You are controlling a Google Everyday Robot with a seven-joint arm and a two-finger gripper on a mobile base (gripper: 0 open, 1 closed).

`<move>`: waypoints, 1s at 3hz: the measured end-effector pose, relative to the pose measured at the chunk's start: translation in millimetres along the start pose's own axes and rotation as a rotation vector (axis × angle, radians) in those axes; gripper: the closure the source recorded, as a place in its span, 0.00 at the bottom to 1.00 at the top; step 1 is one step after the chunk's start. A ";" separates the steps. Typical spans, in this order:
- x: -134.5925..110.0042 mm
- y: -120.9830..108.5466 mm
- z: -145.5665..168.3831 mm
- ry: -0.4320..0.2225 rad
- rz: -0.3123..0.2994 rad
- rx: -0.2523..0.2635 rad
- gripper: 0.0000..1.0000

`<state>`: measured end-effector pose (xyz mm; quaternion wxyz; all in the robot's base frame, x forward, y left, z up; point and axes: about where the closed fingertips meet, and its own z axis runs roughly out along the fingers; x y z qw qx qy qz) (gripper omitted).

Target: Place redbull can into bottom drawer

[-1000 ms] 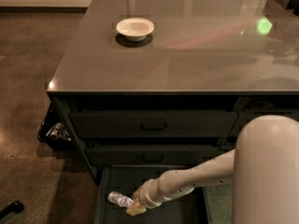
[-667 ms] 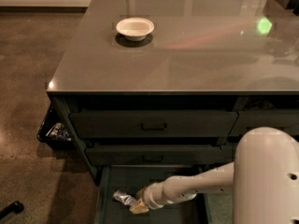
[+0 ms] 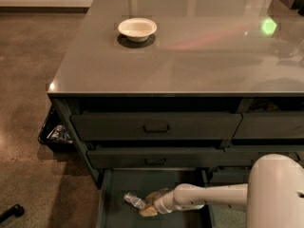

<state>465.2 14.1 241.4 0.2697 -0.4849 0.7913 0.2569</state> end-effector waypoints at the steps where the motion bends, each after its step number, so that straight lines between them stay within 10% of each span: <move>1: 0.0 0.0 0.0 0.000 0.000 0.000 1.00; 3: 28.4 -40.2 -4.7 0.021 0.053 0.105 1.00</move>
Offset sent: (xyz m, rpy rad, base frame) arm 0.0295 -0.0543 -0.0263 -0.0643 -0.0487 -0.1639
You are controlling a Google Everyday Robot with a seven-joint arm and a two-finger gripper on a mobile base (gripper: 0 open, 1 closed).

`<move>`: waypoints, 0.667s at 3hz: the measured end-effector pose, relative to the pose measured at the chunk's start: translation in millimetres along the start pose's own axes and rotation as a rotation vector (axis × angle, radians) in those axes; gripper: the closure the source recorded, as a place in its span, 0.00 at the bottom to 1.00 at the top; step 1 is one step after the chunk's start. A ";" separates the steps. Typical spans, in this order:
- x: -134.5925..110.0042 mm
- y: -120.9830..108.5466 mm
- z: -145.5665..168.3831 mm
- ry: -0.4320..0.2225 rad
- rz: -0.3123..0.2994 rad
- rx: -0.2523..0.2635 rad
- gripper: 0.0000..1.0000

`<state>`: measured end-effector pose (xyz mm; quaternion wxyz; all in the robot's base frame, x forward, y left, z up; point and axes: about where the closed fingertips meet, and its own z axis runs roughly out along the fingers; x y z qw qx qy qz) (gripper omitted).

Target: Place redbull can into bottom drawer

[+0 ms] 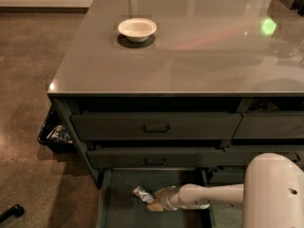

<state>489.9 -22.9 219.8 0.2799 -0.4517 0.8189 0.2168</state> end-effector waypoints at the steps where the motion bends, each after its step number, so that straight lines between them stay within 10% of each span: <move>1: 18.9 -14.9 7.7 0.042 0.035 -0.001 1.00; 2: 38.2 -19.6 22.7 0.081 0.066 -0.046 1.00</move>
Offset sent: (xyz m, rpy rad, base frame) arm 0.0056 -0.0294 -0.0735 -0.0414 0.2029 0.0077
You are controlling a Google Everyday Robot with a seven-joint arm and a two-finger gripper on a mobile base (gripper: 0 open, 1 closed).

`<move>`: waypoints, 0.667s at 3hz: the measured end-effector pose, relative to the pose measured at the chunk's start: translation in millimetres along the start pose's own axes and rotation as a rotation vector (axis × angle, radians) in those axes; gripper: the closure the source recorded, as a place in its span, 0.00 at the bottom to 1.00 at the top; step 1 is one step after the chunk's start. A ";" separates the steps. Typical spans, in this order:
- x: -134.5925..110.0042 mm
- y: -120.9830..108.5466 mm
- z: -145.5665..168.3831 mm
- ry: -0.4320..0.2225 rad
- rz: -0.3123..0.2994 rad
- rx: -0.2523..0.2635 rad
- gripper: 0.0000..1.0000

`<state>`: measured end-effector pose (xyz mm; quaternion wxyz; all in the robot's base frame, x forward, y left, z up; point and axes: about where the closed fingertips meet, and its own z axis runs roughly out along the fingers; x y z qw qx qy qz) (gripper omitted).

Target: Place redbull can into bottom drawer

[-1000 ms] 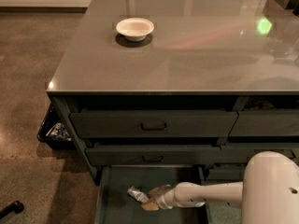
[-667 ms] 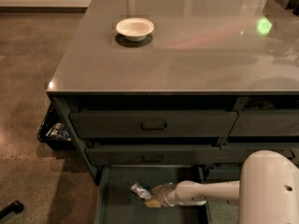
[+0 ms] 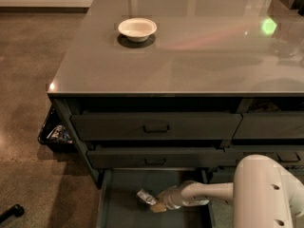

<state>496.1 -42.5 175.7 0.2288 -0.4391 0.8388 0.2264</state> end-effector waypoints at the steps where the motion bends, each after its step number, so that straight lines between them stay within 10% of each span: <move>1: 12.2 0.6 14.4 0.030 0.015 -0.052 1.00; 2: 19.9 4.7 27.0 0.040 0.022 -0.091 1.00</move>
Offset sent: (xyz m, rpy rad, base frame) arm -0.0122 0.0078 -0.0467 0.0289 0.1273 0.0611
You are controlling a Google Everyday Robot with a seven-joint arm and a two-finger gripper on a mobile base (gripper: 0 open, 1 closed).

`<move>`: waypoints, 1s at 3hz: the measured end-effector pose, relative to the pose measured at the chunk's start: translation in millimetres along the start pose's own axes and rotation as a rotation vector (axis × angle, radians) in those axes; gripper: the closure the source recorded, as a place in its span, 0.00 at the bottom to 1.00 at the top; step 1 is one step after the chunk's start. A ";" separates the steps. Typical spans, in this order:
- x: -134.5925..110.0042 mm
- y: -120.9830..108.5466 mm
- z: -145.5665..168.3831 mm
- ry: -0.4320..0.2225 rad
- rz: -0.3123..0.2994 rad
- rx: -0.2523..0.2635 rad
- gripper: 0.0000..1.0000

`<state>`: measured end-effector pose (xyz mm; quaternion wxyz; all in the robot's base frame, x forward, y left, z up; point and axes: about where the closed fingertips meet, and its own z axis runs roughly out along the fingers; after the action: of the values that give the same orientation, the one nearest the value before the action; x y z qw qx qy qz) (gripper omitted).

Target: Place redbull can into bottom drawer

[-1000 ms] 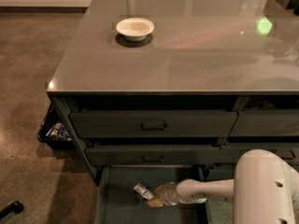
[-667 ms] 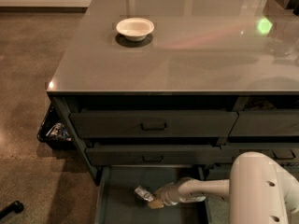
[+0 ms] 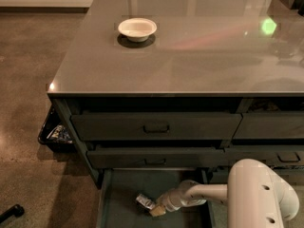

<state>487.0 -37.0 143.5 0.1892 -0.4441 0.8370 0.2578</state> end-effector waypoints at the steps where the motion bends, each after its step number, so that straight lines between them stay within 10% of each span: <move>1: 0.3 -0.1 0.4 0.001 0.001 -0.002 0.81; 3: 0.3 -0.1 0.4 0.001 0.001 -0.002 0.36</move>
Offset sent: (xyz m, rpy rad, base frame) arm 0.0000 0.0000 -0.0005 0.0003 0.0018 0.0006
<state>486.9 -37.0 143.0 0.1884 -0.4441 0.8370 0.2584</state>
